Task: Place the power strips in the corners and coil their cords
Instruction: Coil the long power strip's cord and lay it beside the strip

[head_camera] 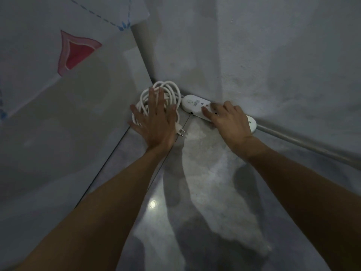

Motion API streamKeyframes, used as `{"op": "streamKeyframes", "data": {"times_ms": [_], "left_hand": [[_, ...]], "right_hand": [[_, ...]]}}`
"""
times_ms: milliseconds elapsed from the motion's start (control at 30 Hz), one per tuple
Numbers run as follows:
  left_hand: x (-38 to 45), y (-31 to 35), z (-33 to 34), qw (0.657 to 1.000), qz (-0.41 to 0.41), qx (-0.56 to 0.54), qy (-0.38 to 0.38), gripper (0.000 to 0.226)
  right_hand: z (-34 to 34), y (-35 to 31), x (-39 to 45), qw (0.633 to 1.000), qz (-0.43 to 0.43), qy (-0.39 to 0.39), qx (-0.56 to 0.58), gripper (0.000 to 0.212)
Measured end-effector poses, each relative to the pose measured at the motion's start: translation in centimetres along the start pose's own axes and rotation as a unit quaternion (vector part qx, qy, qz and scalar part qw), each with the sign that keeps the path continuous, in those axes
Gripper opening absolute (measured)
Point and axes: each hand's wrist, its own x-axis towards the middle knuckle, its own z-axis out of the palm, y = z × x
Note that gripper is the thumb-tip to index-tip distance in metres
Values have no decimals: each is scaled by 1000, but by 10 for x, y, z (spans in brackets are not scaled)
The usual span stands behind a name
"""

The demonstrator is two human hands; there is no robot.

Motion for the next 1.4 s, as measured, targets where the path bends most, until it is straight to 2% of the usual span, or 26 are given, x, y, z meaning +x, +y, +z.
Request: {"op": "streamKeyframes", "data": {"times_ms": [67,133,233,400,533,700,767,833,900,1000,1267,1400], "left_hand": [[-2,0,-2,999,-10,-18,38,58],[-1,1,-3,998,-41,-43,27,55],[-3,9,-6,994,-89,-58,-24,56],[-6,17,-3,984,-136,-115,-9,58],[-2,14,-1,980,-136,-141,30,63],[-14,23,-7,975,-157,-154,-20,64],[-10,25,-8,986,-135,-99,-26,62],[-7,21,-4,999,-41,-23,-4,61],[-4,13,-1,996,69,31,46,66],[3,4,3,986,151,51,56,68],[20,-2,5,992,119,22,-44,77],[9,2,0,991,134,11,-19,73]], "right_hand": [[-2,4,2,999,-28,8,-21,53],[-5,5,3,998,-40,20,-31,45],[-5,4,3,997,-56,0,-49,51],[-10,0,2,998,-35,-11,-48,57],[-13,3,-1,998,-34,-20,-38,56],[-8,-2,-6,999,-24,-24,-25,65],[-7,-3,-8,999,-17,-26,-13,68],[-7,-2,-10,1000,-21,-8,-12,70],[-3,-1,-11,1000,-26,11,-6,71],[2,-2,-13,998,-34,47,4,68],[7,-4,-17,997,-11,60,35,70],[4,-1,-17,998,-17,53,36,56]]}}
